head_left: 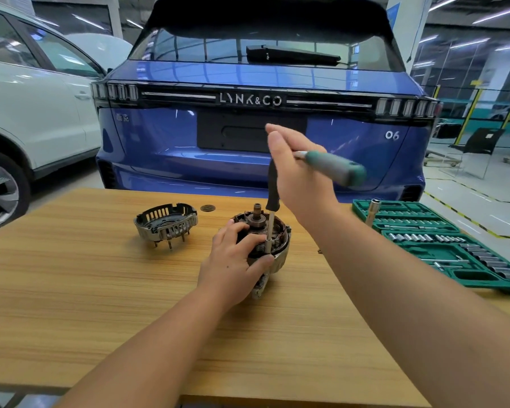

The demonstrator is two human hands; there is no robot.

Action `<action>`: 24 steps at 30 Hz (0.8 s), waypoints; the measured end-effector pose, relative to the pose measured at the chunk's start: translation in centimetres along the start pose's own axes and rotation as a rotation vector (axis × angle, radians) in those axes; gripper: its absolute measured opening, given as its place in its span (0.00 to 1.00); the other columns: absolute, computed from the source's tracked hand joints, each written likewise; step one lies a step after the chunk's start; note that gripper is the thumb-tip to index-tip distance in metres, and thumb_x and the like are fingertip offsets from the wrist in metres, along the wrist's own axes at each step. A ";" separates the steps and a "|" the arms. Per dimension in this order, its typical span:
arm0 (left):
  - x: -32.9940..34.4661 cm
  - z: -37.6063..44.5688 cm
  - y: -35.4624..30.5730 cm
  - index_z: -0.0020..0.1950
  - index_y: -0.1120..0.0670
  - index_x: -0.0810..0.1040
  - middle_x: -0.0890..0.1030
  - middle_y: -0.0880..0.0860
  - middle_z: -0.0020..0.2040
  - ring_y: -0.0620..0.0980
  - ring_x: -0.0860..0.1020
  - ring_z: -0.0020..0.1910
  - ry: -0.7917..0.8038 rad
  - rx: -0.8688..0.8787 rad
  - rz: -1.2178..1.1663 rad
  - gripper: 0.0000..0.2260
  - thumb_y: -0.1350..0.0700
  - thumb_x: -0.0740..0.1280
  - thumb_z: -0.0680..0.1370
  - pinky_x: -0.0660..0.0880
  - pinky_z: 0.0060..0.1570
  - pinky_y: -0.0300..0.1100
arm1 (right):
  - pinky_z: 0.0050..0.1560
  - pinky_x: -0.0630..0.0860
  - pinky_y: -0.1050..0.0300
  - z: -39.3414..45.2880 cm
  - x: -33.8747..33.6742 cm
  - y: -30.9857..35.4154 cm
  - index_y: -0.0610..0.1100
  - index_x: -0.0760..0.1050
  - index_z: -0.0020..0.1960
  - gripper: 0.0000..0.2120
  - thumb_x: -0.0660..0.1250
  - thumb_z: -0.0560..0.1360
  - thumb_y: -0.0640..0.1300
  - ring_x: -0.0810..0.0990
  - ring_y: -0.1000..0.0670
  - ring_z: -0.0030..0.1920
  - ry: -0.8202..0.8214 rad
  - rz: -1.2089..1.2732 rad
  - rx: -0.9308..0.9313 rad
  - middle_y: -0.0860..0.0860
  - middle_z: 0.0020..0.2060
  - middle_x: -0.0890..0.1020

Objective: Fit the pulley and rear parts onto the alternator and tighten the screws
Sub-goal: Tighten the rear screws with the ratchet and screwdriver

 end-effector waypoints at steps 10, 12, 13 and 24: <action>0.0 -0.1 -0.1 0.67 0.36 0.71 0.60 0.42 0.75 0.40 0.48 0.77 -0.025 0.009 -0.003 0.19 0.34 0.62 0.78 0.69 0.61 0.57 | 0.44 0.70 0.51 0.8 1.6 1.0 0.48 0.64 0.76 0.27 0.50 0.83 0.62 0.74 0.49 0.52 0.334 -0.848 -0.371 0.49 0.58 0.74; 0.0 -0.1 -0.2 0.68 0.36 0.71 0.60 0.42 0.75 0.40 0.48 0.77 -0.030 0.009 0.005 0.19 0.34 0.62 0.78 0.69 0.61 0.57 | 0.46 0.66 0.53 1.0 1.4 0.8 0.50 0.58 0.79 0.30 0.46 0.83 0.64 0.73 0.50 0.55 0.404 -0.853 -0.356 0.51 0.61 0.72; 0.0 -0.1 -0.2 0.68 0.36 0.71 0.60 0.42 0.75 0.41 0.48 0.77 -0.033 0.010 0.012 0.20 0.34 0.62 0.78 0.70 0.62 0.57 | 0.46 0.66 0.53 1.1 1.2 0.9 0.51 0.57 0.80 0.29 0.45 0.83 0.63 0.73 0.49 0.57 0.427 -0.857 -0.350 0.51 0.61 0.72; -0.1 -0.1 -0.2 0.69 0.36 0.70 0.60 0.43 0.76 0.43 0.48 0.77 -0.019 0.018 0.034 0.20 0.35 0.61 0.78 0.71 0.62 0.56 | 0.45 0.81 0.53 3.5 0.9 2.8 0.38 0.79 0.49 0.12 0.61 0.82 0.44 0.83 0.44 0.39 0.541 -0.592 0.258 0.43 0.39 0.86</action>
Point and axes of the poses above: each hand's wrist, its own z-axis towards the middle knuckle, its own x-axis out of the palm, y = z × x, the point moved 5 cm from there along z, towards the middle knuckle
